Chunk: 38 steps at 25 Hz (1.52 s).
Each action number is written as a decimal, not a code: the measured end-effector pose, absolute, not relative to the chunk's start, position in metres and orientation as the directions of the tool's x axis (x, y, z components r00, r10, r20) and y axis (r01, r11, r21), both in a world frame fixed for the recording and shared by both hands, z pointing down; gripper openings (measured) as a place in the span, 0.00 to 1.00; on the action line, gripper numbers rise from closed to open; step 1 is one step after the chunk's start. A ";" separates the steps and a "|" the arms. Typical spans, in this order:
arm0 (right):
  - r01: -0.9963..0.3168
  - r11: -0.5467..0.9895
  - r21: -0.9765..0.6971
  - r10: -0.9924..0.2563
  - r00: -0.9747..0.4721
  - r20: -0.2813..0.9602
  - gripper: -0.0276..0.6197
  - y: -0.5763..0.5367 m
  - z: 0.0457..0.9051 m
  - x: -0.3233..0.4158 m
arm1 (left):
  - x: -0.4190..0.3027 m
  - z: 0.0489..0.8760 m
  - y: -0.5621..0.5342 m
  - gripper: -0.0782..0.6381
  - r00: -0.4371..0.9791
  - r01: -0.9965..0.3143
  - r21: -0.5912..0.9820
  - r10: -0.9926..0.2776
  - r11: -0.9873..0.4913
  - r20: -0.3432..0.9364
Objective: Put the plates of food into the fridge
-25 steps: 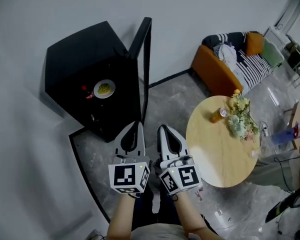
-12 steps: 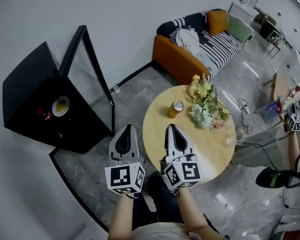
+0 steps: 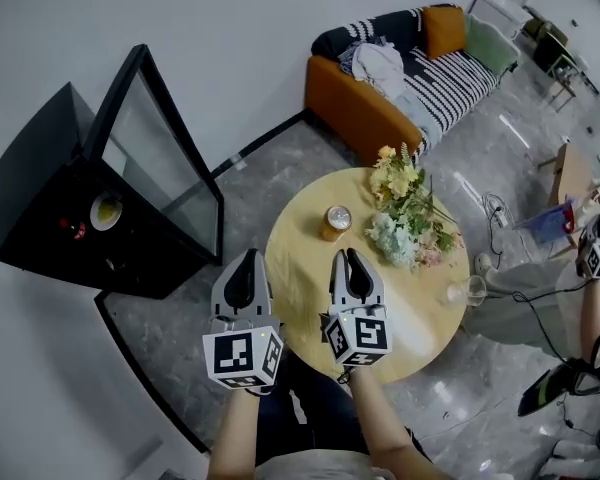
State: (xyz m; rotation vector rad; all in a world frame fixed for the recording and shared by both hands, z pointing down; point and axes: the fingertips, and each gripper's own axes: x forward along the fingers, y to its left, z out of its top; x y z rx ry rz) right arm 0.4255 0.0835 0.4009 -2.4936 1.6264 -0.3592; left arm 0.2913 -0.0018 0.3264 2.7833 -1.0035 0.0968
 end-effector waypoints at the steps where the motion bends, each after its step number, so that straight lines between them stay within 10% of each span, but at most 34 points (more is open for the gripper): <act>1: -0.879 -0.402 -0.255 -0.916 0.379 0.133 0.15 0.082 0.408 0.428 | 0.293 0.329 -0.002 0.12 0.768 -0.641 0.142 -0.628 -0.755 0.127; 18: -0.876 -0.422 -0.234 -0.883 0.339 0.324 0.48 0.034 0.510 0.473 | 0.314 0.377 -0.018 0.12 0.785 -0.615 0.133 -0.586 -0.778 0.200; 38: -0.889 -0.412 -0.199 -0.874 0.324 0.362 0.51 0.001 0.539 0.487 | 0.303 0.402 -0.035 0.12 0.770 -0.634 0.177 -0.593 -0.753 0.237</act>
